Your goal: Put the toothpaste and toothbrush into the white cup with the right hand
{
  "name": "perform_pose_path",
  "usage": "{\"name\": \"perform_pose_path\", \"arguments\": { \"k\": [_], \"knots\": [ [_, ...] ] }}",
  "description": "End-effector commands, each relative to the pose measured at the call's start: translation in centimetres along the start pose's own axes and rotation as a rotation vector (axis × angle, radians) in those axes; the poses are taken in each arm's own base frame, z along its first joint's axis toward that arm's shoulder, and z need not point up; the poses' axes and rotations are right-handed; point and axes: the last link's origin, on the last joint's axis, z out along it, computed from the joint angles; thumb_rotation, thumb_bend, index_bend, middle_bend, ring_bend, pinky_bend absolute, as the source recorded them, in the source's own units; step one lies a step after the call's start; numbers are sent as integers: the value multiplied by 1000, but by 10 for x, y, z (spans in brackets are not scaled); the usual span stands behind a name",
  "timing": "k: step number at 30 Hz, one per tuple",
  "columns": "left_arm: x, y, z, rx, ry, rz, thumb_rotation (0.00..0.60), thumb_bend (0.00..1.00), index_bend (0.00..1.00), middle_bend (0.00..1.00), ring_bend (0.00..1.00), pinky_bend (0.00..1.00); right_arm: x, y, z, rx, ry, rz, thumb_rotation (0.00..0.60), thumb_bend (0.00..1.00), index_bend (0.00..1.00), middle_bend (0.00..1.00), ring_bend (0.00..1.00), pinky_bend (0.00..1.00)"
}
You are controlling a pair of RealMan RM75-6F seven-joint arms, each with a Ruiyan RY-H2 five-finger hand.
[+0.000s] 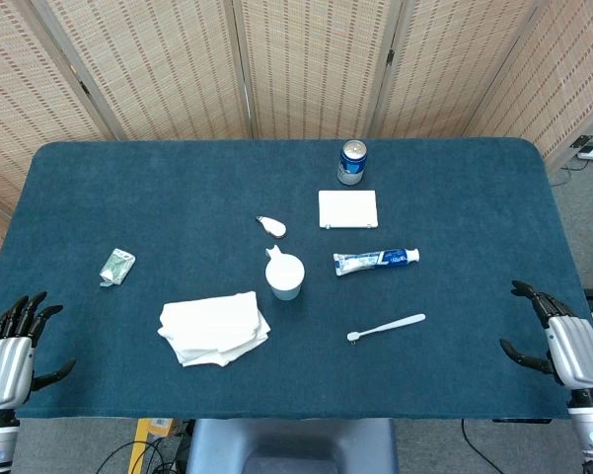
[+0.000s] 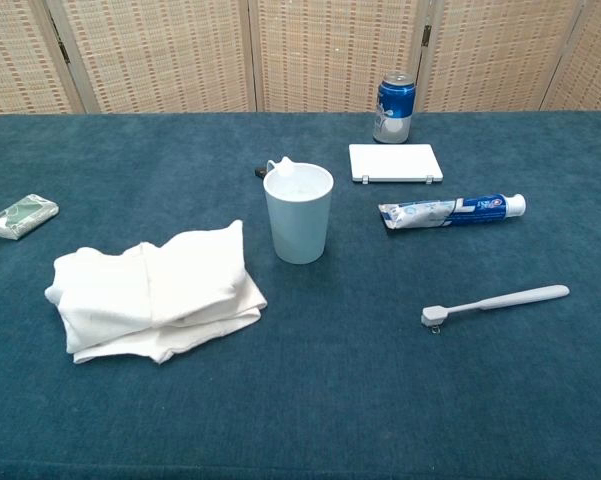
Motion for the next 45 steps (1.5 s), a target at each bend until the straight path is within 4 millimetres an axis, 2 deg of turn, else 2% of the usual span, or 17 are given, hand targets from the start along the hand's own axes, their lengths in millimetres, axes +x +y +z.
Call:
{"name": "perform_pose_path", "arguments": {
  "k": [1,15,22,26,32,40,45],
  "knots": [
    [0,0,0,0,1,0,600,205,231,103,36,144,0,0,0,0,-1,-1,600,146,135,238,224,296],
    [1,-2,-2,11,-2,-2,600,205,232,103,36,144,-3,-1,4,12,-7,10,600,146,135,246,224,296],
    [0,-2,0,10,-3,-4,600,205,232,103,36,144,-5,-10,22,57,-17,-3,600,149,135,275,224,296],
    [0,-2,-1,8,-5,-9,600,205,232,103,36,144,-9,-26,50,125,-47,-19,600,200,143,303,224,296],
    [1,-6,-6,22,1,-15,600,205,238,103,36,144,-20,-58,100,218,-146,-47,600,205,163,316,224,296],
    [3,-13,-14,50,4,-18,600,205,240,103,36,144,-53,-98,165,258,-272,-144,600,204,228,331,224,296],
    [5,-18,-19,71,9,-16,600,205,240,103,36,144,-77,-114,196,262,-325,-225,600,205,254,334,224,296]
  ]
}}
